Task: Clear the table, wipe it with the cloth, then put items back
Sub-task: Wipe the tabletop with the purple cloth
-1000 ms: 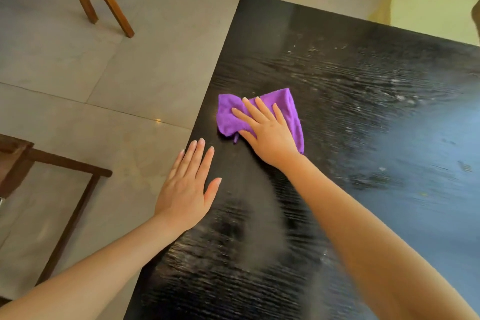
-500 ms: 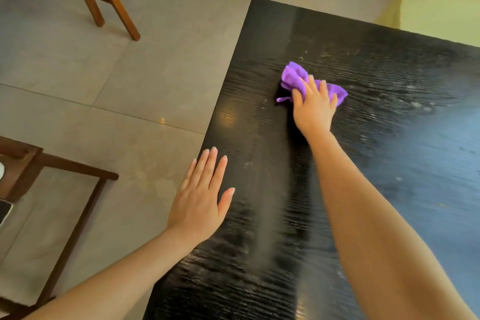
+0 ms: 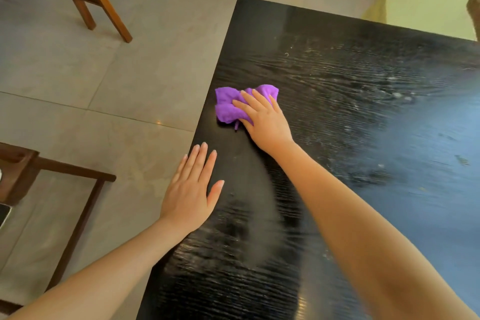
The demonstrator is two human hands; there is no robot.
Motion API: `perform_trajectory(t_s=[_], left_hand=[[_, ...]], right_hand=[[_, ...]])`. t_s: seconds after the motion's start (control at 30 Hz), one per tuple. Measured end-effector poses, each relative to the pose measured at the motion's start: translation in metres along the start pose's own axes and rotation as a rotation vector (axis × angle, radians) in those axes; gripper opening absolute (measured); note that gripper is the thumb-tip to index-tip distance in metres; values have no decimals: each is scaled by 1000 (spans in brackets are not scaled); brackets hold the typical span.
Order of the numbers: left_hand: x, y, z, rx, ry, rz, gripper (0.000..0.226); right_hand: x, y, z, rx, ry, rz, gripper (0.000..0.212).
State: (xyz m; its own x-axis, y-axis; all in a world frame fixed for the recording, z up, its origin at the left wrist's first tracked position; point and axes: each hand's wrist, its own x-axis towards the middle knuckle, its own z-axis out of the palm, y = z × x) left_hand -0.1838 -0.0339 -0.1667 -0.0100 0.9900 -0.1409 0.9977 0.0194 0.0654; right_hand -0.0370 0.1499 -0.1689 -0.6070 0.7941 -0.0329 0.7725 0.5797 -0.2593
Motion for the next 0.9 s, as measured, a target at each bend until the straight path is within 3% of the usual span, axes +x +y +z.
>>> perform_trajectory(t_s=[0.17, 0.33, 0.57, 0.9], left_hand=[[-1, 0, 0, -12, 1, -1, 69], [0, 0, 2, -12, 15, -11, 66], [0, 1, 4, -10, -6, 2, 66], [1, -2, 7, -15, 7, 26, 65]], right_hand=[[-52, 54, -15, 50, 143, 130, 37], [-115, 99, -23, 59, 196, 454, 44], [-98, 58, -12, 70, 297, 838, 41], [-46, -59, 11, 148, 141, 517, 43]])
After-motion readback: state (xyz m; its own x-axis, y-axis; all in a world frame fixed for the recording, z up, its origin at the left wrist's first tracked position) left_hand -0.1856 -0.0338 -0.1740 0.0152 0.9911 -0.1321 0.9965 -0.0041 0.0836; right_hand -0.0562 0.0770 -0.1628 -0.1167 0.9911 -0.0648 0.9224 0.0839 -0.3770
